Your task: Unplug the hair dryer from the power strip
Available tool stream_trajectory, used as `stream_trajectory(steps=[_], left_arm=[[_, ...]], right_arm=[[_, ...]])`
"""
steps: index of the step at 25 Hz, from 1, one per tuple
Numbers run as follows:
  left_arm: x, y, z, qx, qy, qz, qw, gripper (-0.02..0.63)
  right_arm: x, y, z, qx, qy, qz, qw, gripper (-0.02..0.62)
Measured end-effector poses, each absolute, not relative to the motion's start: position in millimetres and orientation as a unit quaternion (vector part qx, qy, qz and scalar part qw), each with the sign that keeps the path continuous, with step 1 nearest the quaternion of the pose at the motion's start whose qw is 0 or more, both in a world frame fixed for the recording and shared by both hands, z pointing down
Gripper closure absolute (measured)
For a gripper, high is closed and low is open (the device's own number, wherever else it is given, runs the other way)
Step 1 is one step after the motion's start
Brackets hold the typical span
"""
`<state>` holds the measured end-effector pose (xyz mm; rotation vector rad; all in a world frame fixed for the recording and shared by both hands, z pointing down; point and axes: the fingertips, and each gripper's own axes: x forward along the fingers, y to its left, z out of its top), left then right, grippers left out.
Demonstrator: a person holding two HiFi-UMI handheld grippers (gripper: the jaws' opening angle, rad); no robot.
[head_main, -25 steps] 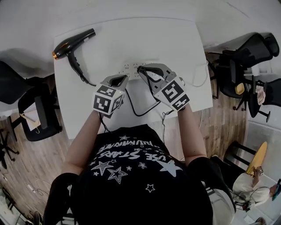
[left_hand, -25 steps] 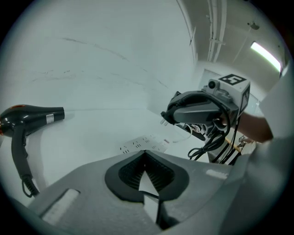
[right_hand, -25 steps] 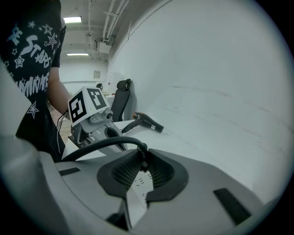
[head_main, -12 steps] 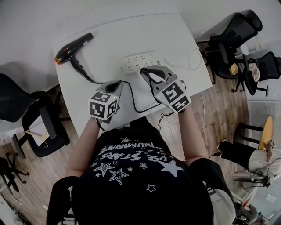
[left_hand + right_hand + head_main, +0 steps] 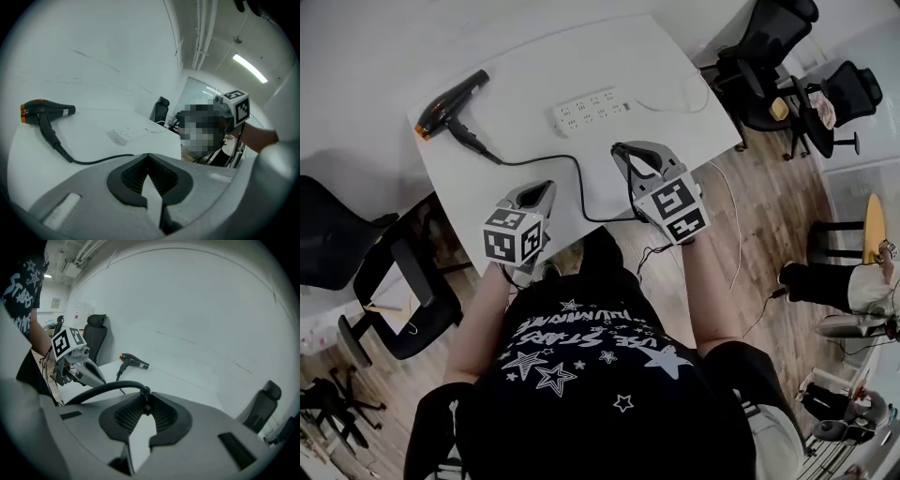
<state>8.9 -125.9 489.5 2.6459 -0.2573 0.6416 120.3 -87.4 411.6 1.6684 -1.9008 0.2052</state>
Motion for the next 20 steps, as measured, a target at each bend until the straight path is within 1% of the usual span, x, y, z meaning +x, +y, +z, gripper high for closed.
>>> stream_trajectory(steps=[9,14,20], left_arm=[[-17.4,-80.3,494.9,0.947,-0.052,0.230,0.217,0.598],[-29.2,-66.6,495.7,0.945,-0.041,0.230,0.227,0.598],[-37.3,-58.2,501.1,0.942,-0.037,0.240,0.230,0.598]], right_arm=[[103.9,-24.2,421.9,0.679,-0.666,0.114,0.286,0.538],[98.7,-0.5,432.4,0.695,-0.643,0.143,0.288,0.538],[94.5,22.3,440.6,0.706,-0.636,0.155,0.270,0.539]])
